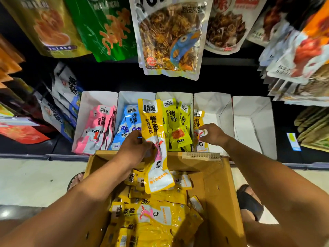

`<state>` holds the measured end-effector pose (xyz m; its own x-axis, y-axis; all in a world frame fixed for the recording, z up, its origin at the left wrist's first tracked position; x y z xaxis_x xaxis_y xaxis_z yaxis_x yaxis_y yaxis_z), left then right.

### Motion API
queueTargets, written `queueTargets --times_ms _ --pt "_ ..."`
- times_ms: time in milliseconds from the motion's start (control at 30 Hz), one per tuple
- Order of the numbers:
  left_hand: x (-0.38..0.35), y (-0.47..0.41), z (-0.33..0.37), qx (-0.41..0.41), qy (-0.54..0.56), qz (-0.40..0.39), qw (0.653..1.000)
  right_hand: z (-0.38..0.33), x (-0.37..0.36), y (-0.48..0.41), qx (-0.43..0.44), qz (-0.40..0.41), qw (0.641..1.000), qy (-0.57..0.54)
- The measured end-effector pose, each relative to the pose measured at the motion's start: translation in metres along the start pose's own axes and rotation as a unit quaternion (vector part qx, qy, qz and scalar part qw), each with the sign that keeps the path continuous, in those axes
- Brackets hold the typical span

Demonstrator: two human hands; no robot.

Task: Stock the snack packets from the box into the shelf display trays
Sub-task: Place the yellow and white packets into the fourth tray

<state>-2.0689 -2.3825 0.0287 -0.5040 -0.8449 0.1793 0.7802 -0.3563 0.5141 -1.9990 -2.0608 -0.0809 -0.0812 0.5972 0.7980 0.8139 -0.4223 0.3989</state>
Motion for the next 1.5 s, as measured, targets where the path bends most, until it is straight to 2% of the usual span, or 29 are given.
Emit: queueTargets --times_ms 300,433,533,633,767,967,1033,1100,1167,1233,1367,1500 --pt "-0.01 0.017 0.017 -0.02 0.015 -0.028 0.999 -0.092 0.067 0.073 0.13 0.083 0.988 0.001" --pt "-0.02 0.028 0.02 0.011 0.079 -0.041 0.996 -0.136 0.057 0.134 0.171 0.059 0.982 -0.043" --pt "-0.028 0.037 0.024 0.014 0.101 -0.048 0.994 -0.15 0.034 0.166 0.144 0.022 0.989 0.013" --pt "-0.036 0.041 0.026 0.011 0.114 -0.061 0.992 -0.155 0.02 0.178 0.118 0.046 0.99 0.068" --pt "-0.039 0.041 0.026 -0.006 0.123 -0.063 0.99 -0.157 0.019 0.18 0.089 0.098 0.989 0.063" --pt "-0.039 0.038 0.03 -0.034 0.124 -0.097 0.987 -0.15 0.018 0.165 0.095 0.084 0.991 0.032" --pt "-0.037 0.032 0.03 -0.065 0.065 -0.099 0.991 -0.14 0.023 0.156 0.083 0.095 0.992 0.021" --pt "-0.032 0.026 0.028 -0.15 -0.088 -0.078 0.982 -0.124 0.032 0.143 0.064 0.109 0.992 0.016" --pt "-0.027 0.023 0.021 -0.226 -0.254 -0.046 0.939 -0.102 0.042 0.127 0.044 0.117 0.992 0.014" --pt "-0.024 0.018 0.005 -0.26 -0.378 -0.038 0.888 -0.078 0.052 0.111 0.013 0.132 0.991 0.022" --pt "-0.02 0.007 -0.04 -0.17 -0.566 -0.097 0.801 -0.028 0.06 0.076 -0.069 0.141 0.986 0.05" --pt "-0.015 0.001 -0.071 -0.114 -0.635 -0.118 0.755 0.004 0.048 0.044 -0.118 0.123 0.982 0.082"
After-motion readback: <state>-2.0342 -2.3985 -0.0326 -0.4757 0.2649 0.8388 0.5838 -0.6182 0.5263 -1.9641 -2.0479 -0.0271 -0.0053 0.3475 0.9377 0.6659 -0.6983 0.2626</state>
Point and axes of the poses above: each hand's wrist, its own y-axis away from the middle knuckle, its own x-axis out of the back of the hand, z = x × y, the point moved 5 cm from there along -y, towards the middle knuckle, and after that the axes turned 1 degree about y, right-handed, at the moved point
